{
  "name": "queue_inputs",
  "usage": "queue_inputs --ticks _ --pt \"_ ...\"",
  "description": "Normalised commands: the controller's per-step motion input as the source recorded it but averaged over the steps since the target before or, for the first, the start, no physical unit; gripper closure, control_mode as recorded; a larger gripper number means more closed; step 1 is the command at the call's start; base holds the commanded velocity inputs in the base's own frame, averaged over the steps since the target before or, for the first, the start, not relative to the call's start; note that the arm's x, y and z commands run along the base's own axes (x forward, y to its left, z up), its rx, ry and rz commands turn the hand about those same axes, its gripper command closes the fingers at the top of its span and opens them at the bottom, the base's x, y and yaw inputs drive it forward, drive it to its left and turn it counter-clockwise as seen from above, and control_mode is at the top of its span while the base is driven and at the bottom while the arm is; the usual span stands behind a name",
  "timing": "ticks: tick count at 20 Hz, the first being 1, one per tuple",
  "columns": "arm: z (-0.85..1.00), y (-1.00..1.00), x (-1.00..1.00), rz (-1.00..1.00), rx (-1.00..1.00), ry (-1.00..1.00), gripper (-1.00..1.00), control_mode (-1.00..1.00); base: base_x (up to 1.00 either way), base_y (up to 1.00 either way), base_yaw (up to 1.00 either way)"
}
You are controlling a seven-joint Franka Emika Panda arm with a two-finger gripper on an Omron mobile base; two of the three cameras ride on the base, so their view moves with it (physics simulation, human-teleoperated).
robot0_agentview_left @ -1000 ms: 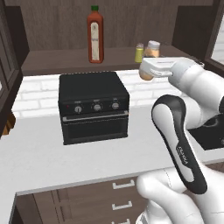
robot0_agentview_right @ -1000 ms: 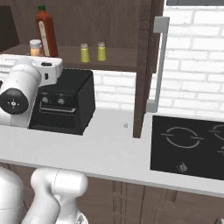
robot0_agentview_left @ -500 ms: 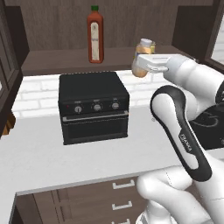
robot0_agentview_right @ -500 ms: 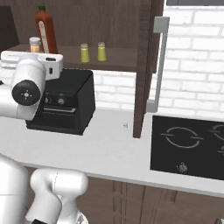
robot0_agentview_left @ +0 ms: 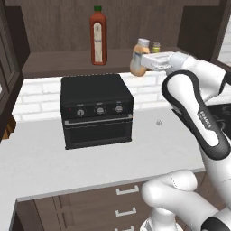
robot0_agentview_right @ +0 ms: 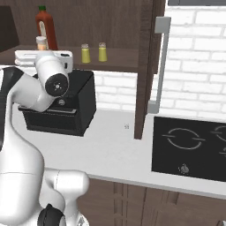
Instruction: Put the shaker and condiment bottle from the counter next to their counterparts in the cabinet.
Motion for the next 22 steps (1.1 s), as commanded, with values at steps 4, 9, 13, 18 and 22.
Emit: queue_inputs --ticks 4,9,13,18,22 --pt "0.00 0.00 0.11 0.00 0.00 -0.01 1.00 -1.00 0.00 0.00 0.00" --pt "0.00 0.00 0.40 0.00 0.00 -0.02 1.00 -1.00 0.00 0.00 0.00" --pt "0.01 -0.03 0.32 -0.05 -0.15 0.08 1.00 -1.00 0.00 0.00 0.00" --pt "0.00 0.00 0.01 0.00 -0.02 0.01 1.00 -1.00 0.00 0.00 0.00" --pt "0.00 0.00 0.10 0.00 0.00 -0.01 1.00 -1.00 0.00 0.00 0.00"
